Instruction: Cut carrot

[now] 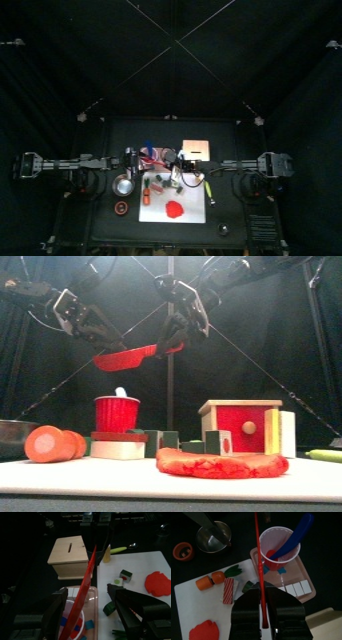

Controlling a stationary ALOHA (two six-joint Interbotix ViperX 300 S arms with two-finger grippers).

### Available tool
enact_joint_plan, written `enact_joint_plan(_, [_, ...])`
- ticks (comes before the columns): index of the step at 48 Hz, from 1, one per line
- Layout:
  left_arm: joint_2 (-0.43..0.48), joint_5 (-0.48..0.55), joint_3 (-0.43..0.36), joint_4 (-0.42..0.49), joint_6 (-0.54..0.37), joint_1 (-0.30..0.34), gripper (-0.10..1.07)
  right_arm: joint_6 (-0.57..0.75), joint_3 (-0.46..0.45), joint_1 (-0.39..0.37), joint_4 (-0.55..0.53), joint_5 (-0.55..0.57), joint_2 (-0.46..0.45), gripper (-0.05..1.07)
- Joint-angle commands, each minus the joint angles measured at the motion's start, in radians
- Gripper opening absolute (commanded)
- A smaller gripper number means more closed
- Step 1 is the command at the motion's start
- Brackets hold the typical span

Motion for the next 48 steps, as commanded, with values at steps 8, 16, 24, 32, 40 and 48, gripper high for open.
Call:
enact_joint_plan(8, [0.08,-0.015,-0.061,0.014,0.0,0.017,0.96,0.002,-0.028,0.003,-0.003,-0.012,-0.009,0.09])
enact_joint_plan(16, [0.123,-0.04,-0.089,0.028,0.0,0.026,0.95,0.002,-0.029,0.003,-0.003,-0.017,-0.005,0.09])
enact_joint_plan(24, [0.155,-0.058,-0.095,0.04,0.002,0.031,0.84,0.0,-0.029,0.003,-0.005,-0.018,-0.006,0.09])
enact_joint_plan(32, [0.173,-0.072,-0.104,0.043,0.002,0.029,0.67,0.0,-0.029,0.003,-0.009,-0.02,-0.005,0.09])
enact_joint_plan(40, [0.173,-0.117,-0.104,0.064,0.002,0.029,0.5,0.002,-0.029,-0.002,-0.006,-0.02,-0.005,0.1])
enact_joint_plan(48, [0.175,-0.187,-0.091,0.066,0.0,0.037,0.37,0.002,-0.025,-0.002,-0.006,-0.034,-0.005,0.12])
